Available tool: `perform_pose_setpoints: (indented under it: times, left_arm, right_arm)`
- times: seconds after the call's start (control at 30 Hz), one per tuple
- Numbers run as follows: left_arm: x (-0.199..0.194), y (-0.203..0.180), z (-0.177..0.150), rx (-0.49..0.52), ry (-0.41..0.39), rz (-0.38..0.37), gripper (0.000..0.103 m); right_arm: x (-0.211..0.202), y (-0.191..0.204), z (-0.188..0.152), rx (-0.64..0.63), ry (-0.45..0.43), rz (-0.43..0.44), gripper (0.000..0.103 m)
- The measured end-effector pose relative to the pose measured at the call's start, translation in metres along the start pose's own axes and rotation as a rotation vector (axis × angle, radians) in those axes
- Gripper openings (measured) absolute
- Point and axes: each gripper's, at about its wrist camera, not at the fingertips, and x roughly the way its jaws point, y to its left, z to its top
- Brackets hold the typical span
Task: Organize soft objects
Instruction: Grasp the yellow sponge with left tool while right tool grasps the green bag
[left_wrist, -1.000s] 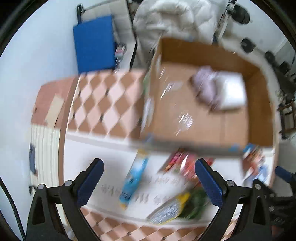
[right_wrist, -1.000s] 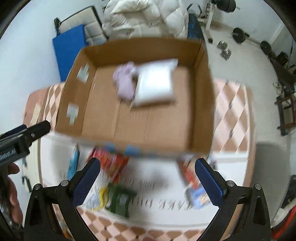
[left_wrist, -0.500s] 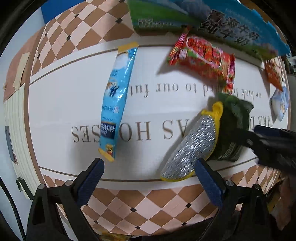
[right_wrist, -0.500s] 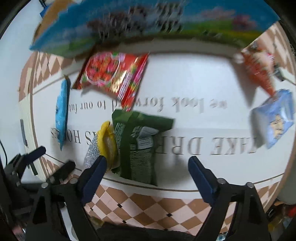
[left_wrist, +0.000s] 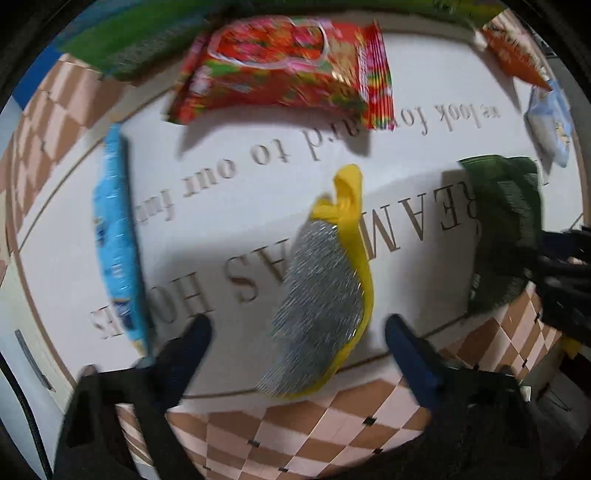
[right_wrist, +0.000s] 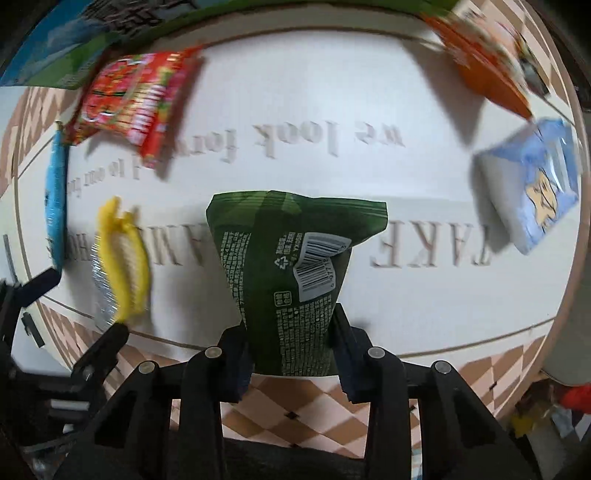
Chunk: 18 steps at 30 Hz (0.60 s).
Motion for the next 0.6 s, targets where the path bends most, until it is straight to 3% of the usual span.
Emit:
perform_pose_setpoints:
  times: [0.03,0.23,0.37,0.47,0.6]
  left_arm:
    - [0.007,-0.001,0.000,-0.006,0.018,-0.004,0.057]
    - [0.010,0.007,0.000,-0.118,0.013,-0.029,0.051]
    - [0.006,0.027,-0.011,-0.221,0.011,-0.060,0.048]
    - [-0.027,0.038,-0.018,-0.264,-0.038,-0.095,0.048]
    - [-0.087,0.045,-0.033,-0.291,-0.156,-0.159,0.048]
  right_arm:
    - [0.000,-0.003,-0.002,0.007,0.001,0.013,0.040]
    - [0.011,-0.010,-0.008,0.024,0.024,0.024,0.048]
    - [0.016,-0.008,-0.014,0.042,0.020,0.016,0.046]
    - [0.003,-0.003,-0.021,0.020,-0.005,0.028,0.040]
    - [-0.051,-0.007,-0.034,-0.022,-0.088,0.081,0.039]
